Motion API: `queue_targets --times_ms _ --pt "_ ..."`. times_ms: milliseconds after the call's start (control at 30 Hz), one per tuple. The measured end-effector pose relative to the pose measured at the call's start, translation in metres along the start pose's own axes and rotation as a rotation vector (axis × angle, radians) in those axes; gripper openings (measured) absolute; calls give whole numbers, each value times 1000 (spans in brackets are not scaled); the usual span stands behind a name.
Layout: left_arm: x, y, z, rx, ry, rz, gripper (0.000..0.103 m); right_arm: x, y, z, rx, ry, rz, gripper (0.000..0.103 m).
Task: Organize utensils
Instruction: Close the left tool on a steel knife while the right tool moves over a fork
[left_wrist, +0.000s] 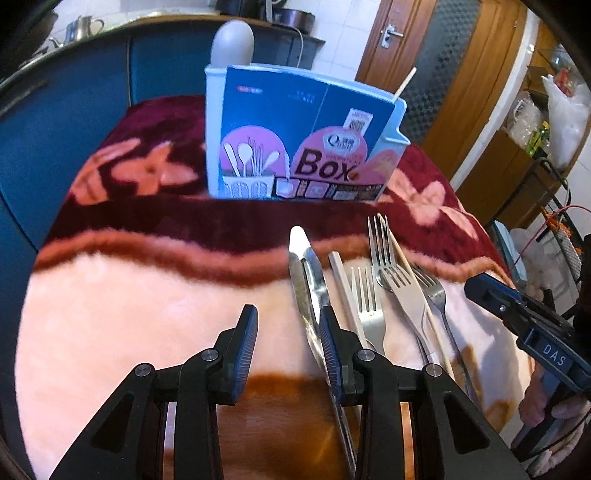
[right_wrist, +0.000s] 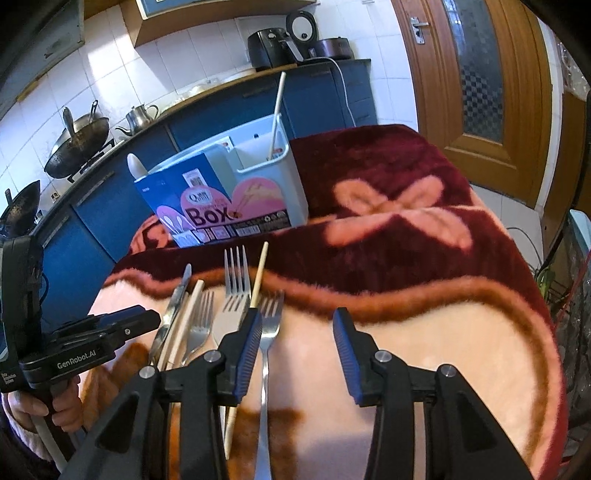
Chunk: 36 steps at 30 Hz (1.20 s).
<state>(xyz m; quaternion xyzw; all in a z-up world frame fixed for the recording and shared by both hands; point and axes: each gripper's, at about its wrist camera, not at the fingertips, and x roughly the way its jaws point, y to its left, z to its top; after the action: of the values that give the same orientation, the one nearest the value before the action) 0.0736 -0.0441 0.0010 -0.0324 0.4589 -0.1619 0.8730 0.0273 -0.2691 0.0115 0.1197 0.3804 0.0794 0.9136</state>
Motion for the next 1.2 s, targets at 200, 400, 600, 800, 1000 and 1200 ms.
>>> queue_targets --times_ms 200,400,600,800,1000,1200 --pt "11 -3 2 -1 27 -5 35 5 -5 -2 12 18 2 44" --pt "18 -5 10 18 49 -11 34 8 -7 -3 13 27 3 44" --pt "22 -4 15 -2 81 -27 32 10 -7 -4 12 43 9 44" --pt "25 5 21 -48 137 -142 13 11 -5 1 -6 57 13 44" --pt "24 14 18 -111 112 -198 2 13 -4 2 -13 86 23 44" --pt "9 23 11 -118 53 -164 2 21 -3 4 0 139 57 44"
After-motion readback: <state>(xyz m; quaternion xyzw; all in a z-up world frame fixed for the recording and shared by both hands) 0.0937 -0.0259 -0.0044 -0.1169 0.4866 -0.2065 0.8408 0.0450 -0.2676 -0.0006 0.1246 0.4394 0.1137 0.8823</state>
